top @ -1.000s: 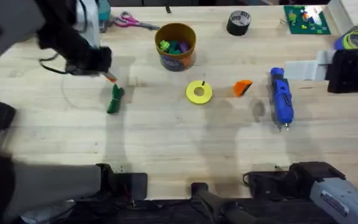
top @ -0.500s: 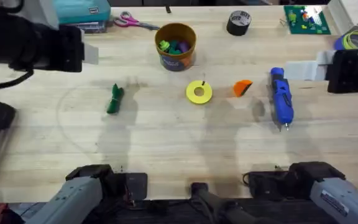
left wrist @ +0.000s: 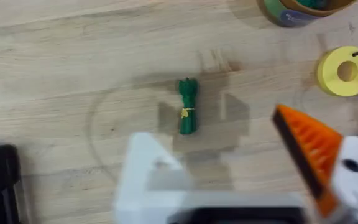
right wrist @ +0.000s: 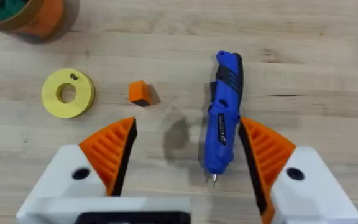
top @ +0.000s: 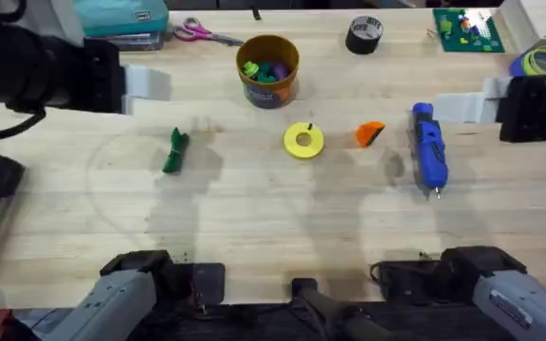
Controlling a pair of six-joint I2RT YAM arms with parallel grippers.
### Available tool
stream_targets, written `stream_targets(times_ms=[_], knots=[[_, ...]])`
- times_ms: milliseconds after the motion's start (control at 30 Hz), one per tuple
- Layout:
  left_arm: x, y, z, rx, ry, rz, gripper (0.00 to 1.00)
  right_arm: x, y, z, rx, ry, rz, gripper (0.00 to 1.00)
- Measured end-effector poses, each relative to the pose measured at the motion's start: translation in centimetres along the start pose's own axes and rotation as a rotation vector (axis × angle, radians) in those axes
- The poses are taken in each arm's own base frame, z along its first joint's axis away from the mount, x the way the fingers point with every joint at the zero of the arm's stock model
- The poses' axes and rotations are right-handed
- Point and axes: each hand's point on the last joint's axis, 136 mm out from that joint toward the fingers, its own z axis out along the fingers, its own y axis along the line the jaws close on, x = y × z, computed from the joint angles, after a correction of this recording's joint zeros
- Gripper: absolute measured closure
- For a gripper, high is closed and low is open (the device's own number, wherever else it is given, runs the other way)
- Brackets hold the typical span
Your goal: Pick up the gripper from the table and insert it into the empty holder that is missing its gripper. Then pick up a screw, insert it into the mounting hole, and use the screwdriver to tighten it. Finally, clean up the table by picking up the vegetable and placing it into the bucket.
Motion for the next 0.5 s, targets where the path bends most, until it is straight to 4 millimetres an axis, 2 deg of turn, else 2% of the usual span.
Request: stream_targets(times_ms=[67, 100, 267, 500], knots=[[-0.1, 0.0, 0.0, -0.001, -0.006, -0.003, 0.058, 0.0, 0.0, 0.0, 0.000, 0.000, 0.000, 0.005], [-0.4, 0.1, 0.0, -0.002, -0.014, -0.002, 0.025, 0.0, 0.0, 0.0, 0.000, 0.000, 0.000, 0.006], [-1.8, 0.3, -0.1, -0.012, -0.075, 0.007, 0.016, 0.0, 0.0, 0.0, 0.000, 0.000, 0.000, 0.005], [-5.4, 0.8, -0.6, -0.035, -0.219, 0.027, 0.015, 0.0, 0.0, 0.0, 0.000, 0.000, 0.000, 0.005]])
